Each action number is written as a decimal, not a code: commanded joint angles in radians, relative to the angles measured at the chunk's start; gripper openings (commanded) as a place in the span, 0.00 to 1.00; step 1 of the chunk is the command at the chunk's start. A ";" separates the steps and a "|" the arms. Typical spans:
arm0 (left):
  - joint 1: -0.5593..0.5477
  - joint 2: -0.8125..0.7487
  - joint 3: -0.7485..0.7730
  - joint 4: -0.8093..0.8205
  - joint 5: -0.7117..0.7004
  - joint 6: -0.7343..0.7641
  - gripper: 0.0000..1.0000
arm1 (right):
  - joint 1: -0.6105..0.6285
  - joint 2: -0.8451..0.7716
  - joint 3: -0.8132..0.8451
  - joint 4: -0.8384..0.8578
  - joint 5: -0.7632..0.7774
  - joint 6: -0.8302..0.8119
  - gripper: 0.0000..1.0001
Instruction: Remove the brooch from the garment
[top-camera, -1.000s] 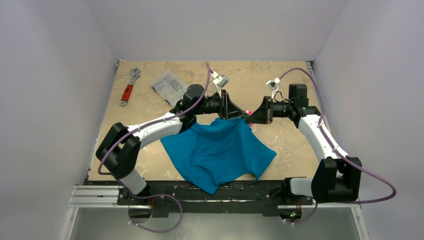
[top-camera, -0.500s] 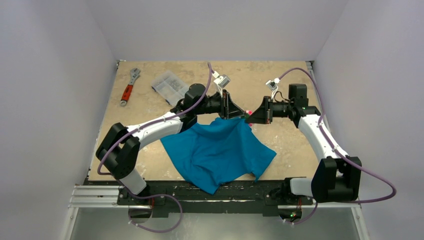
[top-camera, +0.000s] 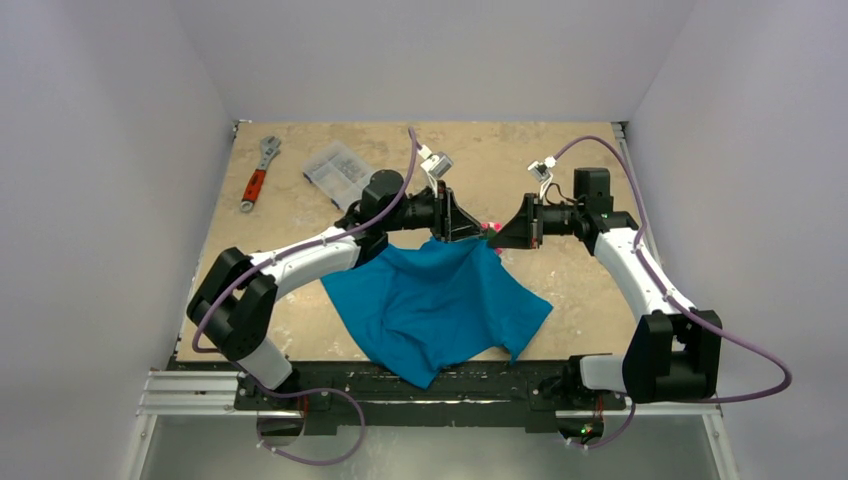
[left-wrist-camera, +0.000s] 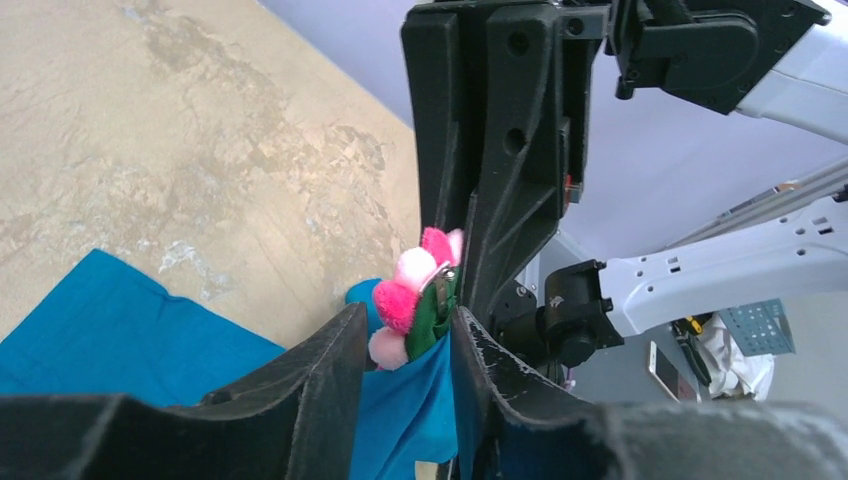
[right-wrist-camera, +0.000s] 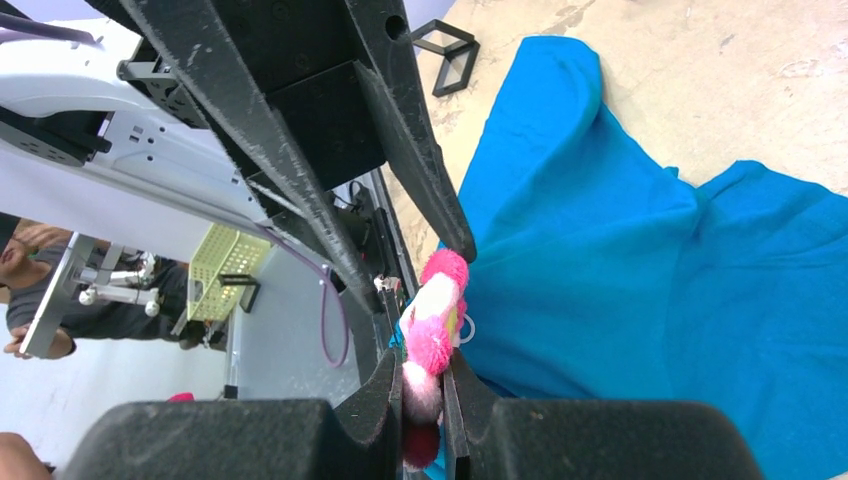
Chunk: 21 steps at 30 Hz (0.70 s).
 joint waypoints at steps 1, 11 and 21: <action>-0.003 -0.047 -0.004 0.125 0.094 0.008 0.37 | 0.004 -0.002 0.029 0.023 -0.034 0.002 0.00; -0.028 -0.016 0.057 0.065 0.017 0.009 0.38 | 0.006 -0.016 0.029 0.017 -0.035 -0.003 0.00; -0.034 0.002 0.101 -0.034 -0.050 0.031 0.28 | 0.006 -0.026 0.029 0.014 -0.031 -0.005 0.00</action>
